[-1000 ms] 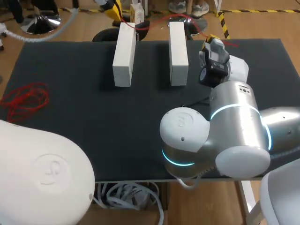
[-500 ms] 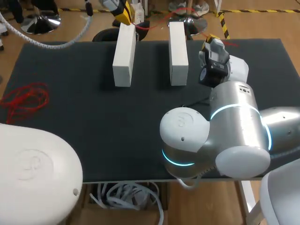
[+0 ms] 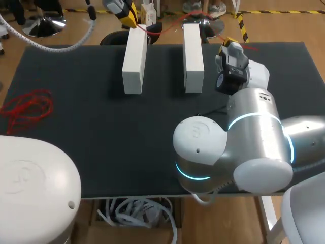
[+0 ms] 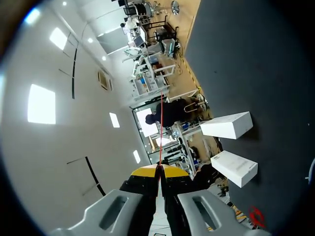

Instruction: Grab the tape and strap the tape.

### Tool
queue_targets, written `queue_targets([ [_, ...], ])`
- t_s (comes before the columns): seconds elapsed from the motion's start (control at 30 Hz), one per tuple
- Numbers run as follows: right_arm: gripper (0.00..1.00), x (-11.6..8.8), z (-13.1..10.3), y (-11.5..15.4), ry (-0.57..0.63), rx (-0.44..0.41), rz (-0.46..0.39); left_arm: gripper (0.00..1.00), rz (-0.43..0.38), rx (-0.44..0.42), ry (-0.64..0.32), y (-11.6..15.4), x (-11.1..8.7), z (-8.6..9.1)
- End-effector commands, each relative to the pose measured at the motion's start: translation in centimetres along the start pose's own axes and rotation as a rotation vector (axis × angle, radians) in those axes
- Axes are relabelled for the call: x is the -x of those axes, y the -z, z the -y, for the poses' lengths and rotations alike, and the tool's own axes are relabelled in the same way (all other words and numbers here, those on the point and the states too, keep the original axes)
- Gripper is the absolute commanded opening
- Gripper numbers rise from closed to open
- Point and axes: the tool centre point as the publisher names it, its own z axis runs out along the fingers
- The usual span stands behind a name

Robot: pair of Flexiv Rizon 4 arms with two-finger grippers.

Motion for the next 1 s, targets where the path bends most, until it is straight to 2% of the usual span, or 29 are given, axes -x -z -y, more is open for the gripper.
queue_targets([
  [0.03, 0.00, -0.2, -0.3, 0.1, 0.144, -0.039, -0.045, 0.00, -0.001, 0.003, 0.001, 0.0, 0.0, 0.1],
  [0.1, 0.00, 0.2, -0.9, 0.3, 0.381, -0.078, -0.069, 0.00, -0.001, 0.003, 0.001, 0.0, 0.0, 0.1],
  [0.13, 0.00, 0.3, -1.3, 0.2, 0.539, -0.114, -0.123, 0.00, -0.001, 0.003, 0.001, 0.0, 0.0, 0.1],
  [0.2, 0.00, 0.2, -2.2, 0.2, 0.769, -0.146, -0.171, 0.00, -0.001, 0.003, 0.001, 0.0, 0.0, 0.1],
  [0.27, 0.00, -0.2, -2.8, 0.4, 1.012, -0.241, -0.212, 0.00, -0.001, 0.003, 0.001, 0.0, 0.0, 0.1],
  [0.33, 0.00, -1.0, -2.9, 0.7, 1.173, -0.302, -0.262, 0.00, -0.001, 0.003, 0.001, 0.0, 0.0, 0.1],
  [0.37, 0.00, -1.6, -2.8, 0.8, 1.188, -0.307, -0.292, 0.00, -0.001, 0.003, 0.001, 0.0, 0.0, 0.1],
  [0.9, 0.00, -1.6, -2.8, 0.8, 1.188, -0.307, -0.292, 0.00, -0.001, 0.003, 0.001, 0.0, 0.0, 0.1],
  [0.93, 0.00, -1.5, -2.5, 0.7, 1.341, -0.287, -0.269, 0.00, -0.001, 0.003, 0.001, 0.0, 0.0, 0.1],
  [1.0, 0.00, -1.7, -2.0, 0.5, 1.512, -0.233, -0.205, 0.00, -0.001, 0.003, 0.001, 0.0, 0.0, 0.1],
])
